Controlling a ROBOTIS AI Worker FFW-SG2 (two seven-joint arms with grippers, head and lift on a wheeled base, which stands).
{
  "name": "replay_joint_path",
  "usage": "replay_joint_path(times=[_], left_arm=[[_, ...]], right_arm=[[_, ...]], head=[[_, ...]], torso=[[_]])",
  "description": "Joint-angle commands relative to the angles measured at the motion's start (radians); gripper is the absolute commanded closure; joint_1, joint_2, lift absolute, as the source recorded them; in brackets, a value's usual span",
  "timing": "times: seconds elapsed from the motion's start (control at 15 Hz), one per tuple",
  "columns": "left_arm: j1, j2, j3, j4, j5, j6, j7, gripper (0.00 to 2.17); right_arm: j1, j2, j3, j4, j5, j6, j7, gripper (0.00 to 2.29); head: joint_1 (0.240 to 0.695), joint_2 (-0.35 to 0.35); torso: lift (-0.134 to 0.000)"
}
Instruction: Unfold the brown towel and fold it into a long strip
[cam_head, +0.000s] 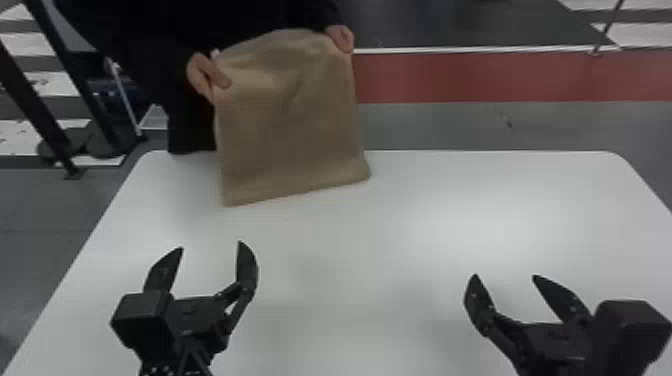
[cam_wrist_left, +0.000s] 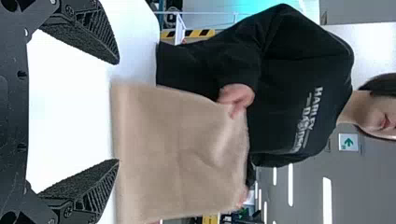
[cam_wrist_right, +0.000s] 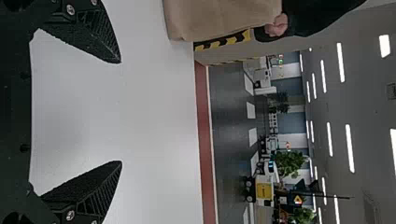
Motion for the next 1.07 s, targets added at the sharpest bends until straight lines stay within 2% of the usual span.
replay_joint_path(times=[0.0, 1.0], left_arm=[[-0.003, 0.000, 0.000, 0.003, 0.000, 0.003, 0.000, 0.14], [-0.006, 0.002, -0.003, 0.003, 0.000, 0.009, 0.000, 0.14]], right_arm=[[-0.003, -0.001, 0.000, 0.003, -0.001, 0.000, 0.000, 0.11], [-0.006, -0.001, -0.003, 0.005, -0.004, 0.000, 0.000, 0.11]], head=[[0.695, 0.044], [0.695, 0.041]], torso=[[-0.124], [-0.124]])
